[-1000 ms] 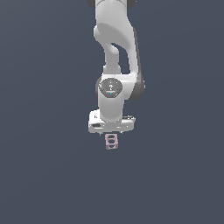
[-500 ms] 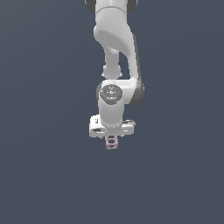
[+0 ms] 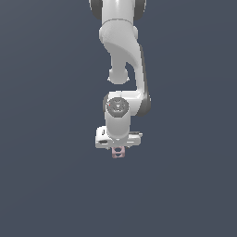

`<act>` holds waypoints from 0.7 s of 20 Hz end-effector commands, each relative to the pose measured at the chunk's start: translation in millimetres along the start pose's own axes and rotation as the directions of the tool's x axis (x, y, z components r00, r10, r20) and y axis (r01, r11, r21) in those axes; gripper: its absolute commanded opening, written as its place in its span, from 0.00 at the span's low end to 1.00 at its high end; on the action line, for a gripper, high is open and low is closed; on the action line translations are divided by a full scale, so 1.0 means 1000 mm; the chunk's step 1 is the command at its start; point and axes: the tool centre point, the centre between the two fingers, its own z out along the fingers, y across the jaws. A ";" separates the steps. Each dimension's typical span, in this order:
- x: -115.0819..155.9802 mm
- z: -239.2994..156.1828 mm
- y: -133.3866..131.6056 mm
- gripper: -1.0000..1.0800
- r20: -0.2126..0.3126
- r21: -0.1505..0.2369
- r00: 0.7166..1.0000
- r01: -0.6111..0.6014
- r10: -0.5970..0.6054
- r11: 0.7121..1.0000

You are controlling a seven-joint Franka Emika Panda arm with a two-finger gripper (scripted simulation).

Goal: Pick up the object and move it to a goal position.

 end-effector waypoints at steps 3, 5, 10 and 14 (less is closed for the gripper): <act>0.000 0.017 0.000 0.96 0.000 0.000 1.000 0.000 0.000 1.000; 0.001 0.019 0.000 0.96 -0.001 0.000 1.000 0.001 -0.001 1.000; 0.001 0.019 0.000 0.00 -0.001 0.000 1.000 0.001 -0.001 1.000; 0.001 0.019 0.000 0.00 -0.001 0.000 1.000 0.001 -0.001 1.000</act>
